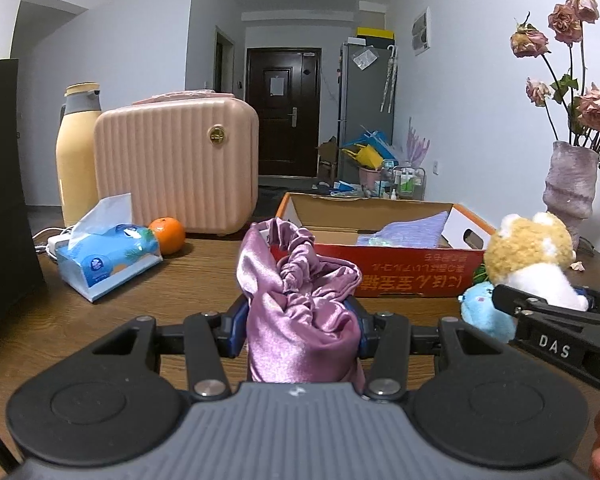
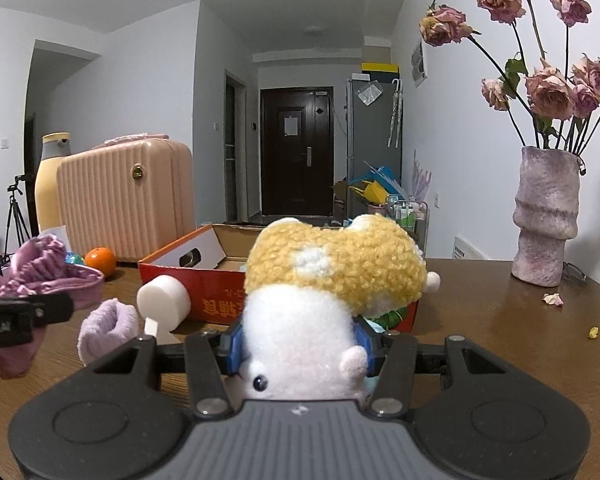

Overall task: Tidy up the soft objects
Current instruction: 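Carry the scrunchie and yellow-and-white plush toward the cardboard box with both grippers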

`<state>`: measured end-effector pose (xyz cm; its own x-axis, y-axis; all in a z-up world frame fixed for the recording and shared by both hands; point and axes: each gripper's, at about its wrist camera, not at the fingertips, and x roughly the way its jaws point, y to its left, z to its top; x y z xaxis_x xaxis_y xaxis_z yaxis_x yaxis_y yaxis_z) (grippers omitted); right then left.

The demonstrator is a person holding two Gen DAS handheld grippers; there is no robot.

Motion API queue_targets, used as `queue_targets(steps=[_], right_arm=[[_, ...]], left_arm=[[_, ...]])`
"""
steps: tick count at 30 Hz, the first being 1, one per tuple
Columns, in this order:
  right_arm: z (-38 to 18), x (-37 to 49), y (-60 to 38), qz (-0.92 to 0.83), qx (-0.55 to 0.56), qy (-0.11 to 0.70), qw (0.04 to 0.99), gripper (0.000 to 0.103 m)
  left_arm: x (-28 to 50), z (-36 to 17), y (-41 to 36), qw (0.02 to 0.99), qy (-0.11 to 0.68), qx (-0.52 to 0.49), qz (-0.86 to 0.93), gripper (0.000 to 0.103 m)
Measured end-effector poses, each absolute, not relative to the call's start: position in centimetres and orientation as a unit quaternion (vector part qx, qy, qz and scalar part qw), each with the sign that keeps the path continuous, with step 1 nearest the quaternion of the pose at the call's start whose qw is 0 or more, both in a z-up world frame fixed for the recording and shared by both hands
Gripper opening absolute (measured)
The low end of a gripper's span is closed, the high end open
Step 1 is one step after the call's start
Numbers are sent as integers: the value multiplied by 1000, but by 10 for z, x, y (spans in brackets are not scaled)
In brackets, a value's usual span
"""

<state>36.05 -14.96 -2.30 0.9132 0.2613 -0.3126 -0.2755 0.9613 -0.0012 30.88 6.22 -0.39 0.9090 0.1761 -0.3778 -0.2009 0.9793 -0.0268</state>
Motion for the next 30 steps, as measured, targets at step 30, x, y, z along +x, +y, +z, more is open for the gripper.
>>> queue_targets(steps=[30], right_arm=[[-17, 409, -140, 133, -28, 132, 982, 51]], left_arm=[[381, 4, 42, 979, 177, -39, 93, 49]])
